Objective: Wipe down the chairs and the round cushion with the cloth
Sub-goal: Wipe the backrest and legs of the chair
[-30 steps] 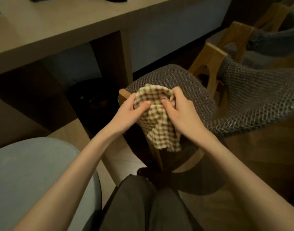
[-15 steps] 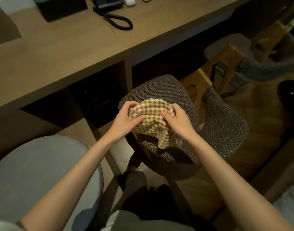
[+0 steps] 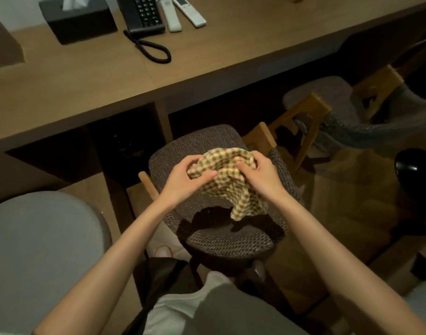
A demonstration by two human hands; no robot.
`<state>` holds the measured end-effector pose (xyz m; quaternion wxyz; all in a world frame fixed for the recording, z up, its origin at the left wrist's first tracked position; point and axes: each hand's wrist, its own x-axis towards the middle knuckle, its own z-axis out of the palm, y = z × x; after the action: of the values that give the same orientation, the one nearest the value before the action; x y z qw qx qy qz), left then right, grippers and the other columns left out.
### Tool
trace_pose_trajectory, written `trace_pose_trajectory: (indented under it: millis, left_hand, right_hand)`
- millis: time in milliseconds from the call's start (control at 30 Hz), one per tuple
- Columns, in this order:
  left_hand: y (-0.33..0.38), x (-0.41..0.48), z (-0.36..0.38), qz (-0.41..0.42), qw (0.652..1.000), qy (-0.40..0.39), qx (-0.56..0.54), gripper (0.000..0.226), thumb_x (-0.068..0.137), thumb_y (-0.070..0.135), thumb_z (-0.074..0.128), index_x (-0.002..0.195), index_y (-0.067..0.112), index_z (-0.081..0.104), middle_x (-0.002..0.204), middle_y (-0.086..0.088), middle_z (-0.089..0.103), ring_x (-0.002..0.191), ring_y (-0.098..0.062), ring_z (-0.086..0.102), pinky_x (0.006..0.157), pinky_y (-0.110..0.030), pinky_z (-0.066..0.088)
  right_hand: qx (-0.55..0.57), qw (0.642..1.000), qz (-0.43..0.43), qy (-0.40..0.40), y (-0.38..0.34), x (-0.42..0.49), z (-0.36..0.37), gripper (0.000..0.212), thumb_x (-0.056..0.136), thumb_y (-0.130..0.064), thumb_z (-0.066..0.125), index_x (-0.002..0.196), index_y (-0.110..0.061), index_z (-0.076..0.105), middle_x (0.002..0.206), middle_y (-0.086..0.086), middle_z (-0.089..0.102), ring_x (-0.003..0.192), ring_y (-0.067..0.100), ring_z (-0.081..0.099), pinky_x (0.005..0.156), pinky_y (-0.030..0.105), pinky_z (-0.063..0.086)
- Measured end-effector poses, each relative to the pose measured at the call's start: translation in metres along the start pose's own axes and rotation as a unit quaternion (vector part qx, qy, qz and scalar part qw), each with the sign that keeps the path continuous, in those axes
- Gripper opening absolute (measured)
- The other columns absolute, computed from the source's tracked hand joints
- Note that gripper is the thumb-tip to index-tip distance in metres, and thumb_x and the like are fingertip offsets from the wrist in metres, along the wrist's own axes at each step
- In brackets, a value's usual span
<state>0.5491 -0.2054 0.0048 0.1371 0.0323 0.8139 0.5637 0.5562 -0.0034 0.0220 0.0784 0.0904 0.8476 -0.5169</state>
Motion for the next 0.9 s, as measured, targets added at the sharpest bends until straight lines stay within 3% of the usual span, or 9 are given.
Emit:
trace_pose_trajectory:
  millis: [200,367,500,600,667,767,833,900]
  left_hand:
    - [0.045,-0.003,0.097,-0.003,0.998,0.068,-0.009,0.031,0.087,0.026,0.067,0.117,0.020,0.060,0.108,0.012,0.060,0.099,0.001,0.056,0.078,-0.009,0.048]
    - [0.061,-0.009,0.147,-0.032,0.996,0.078,-0.002,0.040,0.092,0.029,0.061,0.128,0.013,0.056,0.123,0.003,0.059,0.112,-0.007,0.054,0.088,-0.009,0.043]
    - [0.052,-0.015,0.172,-0.076,0.992,0.041,0.093,0.049,0.093,0.038,0.055,0.136,0.017,0.047,0.137,0.001,0.051,0.122,-0.008,0.046,0.097,-0.024,0.037]
    - [0.043,-0.029,0.190,-0.098,0.987,-0.046,0.118,0.066,0.087,0.056,0.052,0.140,0.018,0.042,0.142,-0.001,0.047,0.128,-0.015,0.045,0.103,-0.028,0.038]
    - [0.036,-0.042,0.201,-0.113,0.970,-0.127,0.172,0.086,0.076,0.073,0.051,0.143,0.021,0.038,0.144,-0.001,0.046,0.130,-0.018,0.044,0.106,-0.034,0.039]
    - [0.022,-0.064,0.216,-0.119,0.908,-0.213,0.340,0.102,0.067,0.080,0.057,0.149,0.034,0.019,0.152,-0.001,0.032,0.136,-0.028,0.033,0.109,-0.048,0.032]
    - [0.007,-0.080,0.224,-0.089,0.878,-0.193,0.429,0.098,0.076,0.062,0.065,0.150,0.040,0.004,0.155,-0.004,0.024,0.138,-0.032,0.028,0.111,-0.054,0.027]
    - [-0.010,-0.093,0.222,-0.078,0.862,-0.136,0.482,0.092,0.086,0.038,0.064,0.149,0.042,-0.003,0.154,-0.006,0.027,0.138,-0.031,0.030,0.112,-0.056,0.023]
  right_hand:
    - [-0.024,0.999,-0.014,-0.044,0.051,-0.003,-0.099,0.003,0.094,-0.031,0.055,0.096,-0.030,0.057,0.092,-0.014,0.063,0.084,-0.002,0.060,0.071,0.022,0.051]
    - [-0.058,0.997,-0.032,-0.044,0.072,-0.008,-0.154,0.011,0.095,-0.029,0.053,0.106,-0.026,0.054,0.093,-0.020,0.058,0.086,-0.006,0.055,0.067,0.014,0.044]
    - [-0.086,0.995,-0.049,-0.030,0.090,-0.009,-0.168,0.017,0.097,-0.023,0.048,0.114,-0.020,0.054,0.099,-0.008,0.058,0.101,0.012,0.052,0.078,0.027,0.046]
    - [-0.213,0.968,-0.076,-0.104,0.108,-0.011,-0.168,0.032,0.094,-0.012,0.043,0.124,-0.023,0.047,0.102,-0.010,0.052,0.100,0.018,0.036,0.086,0.036,0.034]
    - [-0.313,0.924,-0.072,-0.207,0.122,-0.014,-0.168,0.050,0.087,-0.010,0.048,0.134,-0.026,0.040,0.128,-0.001,0.048,0.108,0.023,0.032,0.093,0.039,0.028]
    - [-0.397,0.853,-0.044,-0.336,0.147,-0.021,-0.162,0.078,0.079,-0.014,0.064,0.144,-0.036,0.026,0.150,-0.001,0.029,0.131,0.032,0.024,0.109,0.047,0.023]
    - [-0.414,0.840,-0.038,-0.348,0.160,-0.027,-0.150,0.085,0.078,-0.020,0.072,0.145,-0.039,0.023,0.154,-0.002,0.019,0.133,0.034,0.020,0.110,0.049,0.023]
    - [-0.406,0.861,-0.046,-0.304,0.169,-0.031,-0.133,0.083,0.078,-0.027,0.075,0.145,-0.037,0.027,0.154,0.001,0.017,0.134,0.035,0.018,0.110,0.046,0.025]
